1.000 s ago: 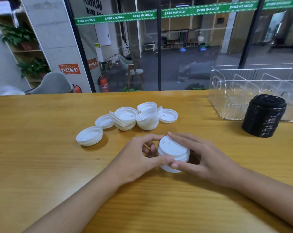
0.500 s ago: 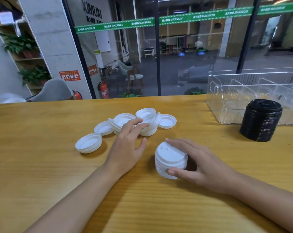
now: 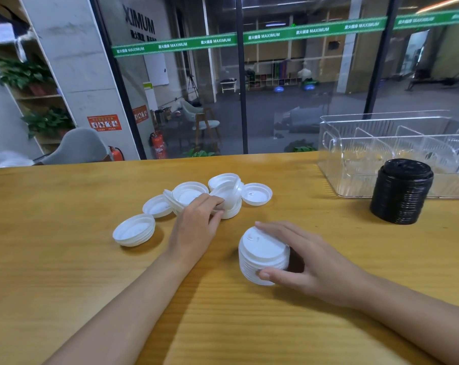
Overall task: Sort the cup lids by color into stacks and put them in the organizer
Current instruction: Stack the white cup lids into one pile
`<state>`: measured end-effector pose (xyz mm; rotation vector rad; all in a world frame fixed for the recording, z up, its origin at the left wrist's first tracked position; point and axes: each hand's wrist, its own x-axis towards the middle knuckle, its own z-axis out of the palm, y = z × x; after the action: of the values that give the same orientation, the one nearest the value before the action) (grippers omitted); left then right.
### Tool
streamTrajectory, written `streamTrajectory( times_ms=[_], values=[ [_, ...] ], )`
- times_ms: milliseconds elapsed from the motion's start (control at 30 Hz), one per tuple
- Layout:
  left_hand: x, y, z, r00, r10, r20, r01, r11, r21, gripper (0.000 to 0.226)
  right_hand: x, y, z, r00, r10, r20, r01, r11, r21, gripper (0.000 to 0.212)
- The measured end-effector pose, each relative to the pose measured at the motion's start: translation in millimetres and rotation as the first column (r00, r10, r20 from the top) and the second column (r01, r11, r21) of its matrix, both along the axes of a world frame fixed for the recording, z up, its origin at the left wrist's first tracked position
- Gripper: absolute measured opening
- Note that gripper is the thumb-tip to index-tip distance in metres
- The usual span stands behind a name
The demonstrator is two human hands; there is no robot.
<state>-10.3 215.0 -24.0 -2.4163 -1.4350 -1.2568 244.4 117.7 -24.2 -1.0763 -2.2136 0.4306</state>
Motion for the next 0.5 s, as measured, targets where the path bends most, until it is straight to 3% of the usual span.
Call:
streamTrajectory(
  times_ms=[233, 500],
  values=[
    [-3.0, -3.2, 2.9, 0.992, -0.019, 0.127, 0.019, 1.000, 0.001, 0.016, 0.3, -0.6, 0.4, 1.000, -0.005, 0.000, 0.005, 1.000, -0.004, 0.072],
    [-11.4, -21.4, 14.9, 0.962, -0.004, 0.274, 0.000, 1.000, 0.014, 0.040, 0.7, 0.0, -0.9, 1.000, 0.011, -0.013, -0.011, 1.000, -0.002, 0.073]
  ],
)
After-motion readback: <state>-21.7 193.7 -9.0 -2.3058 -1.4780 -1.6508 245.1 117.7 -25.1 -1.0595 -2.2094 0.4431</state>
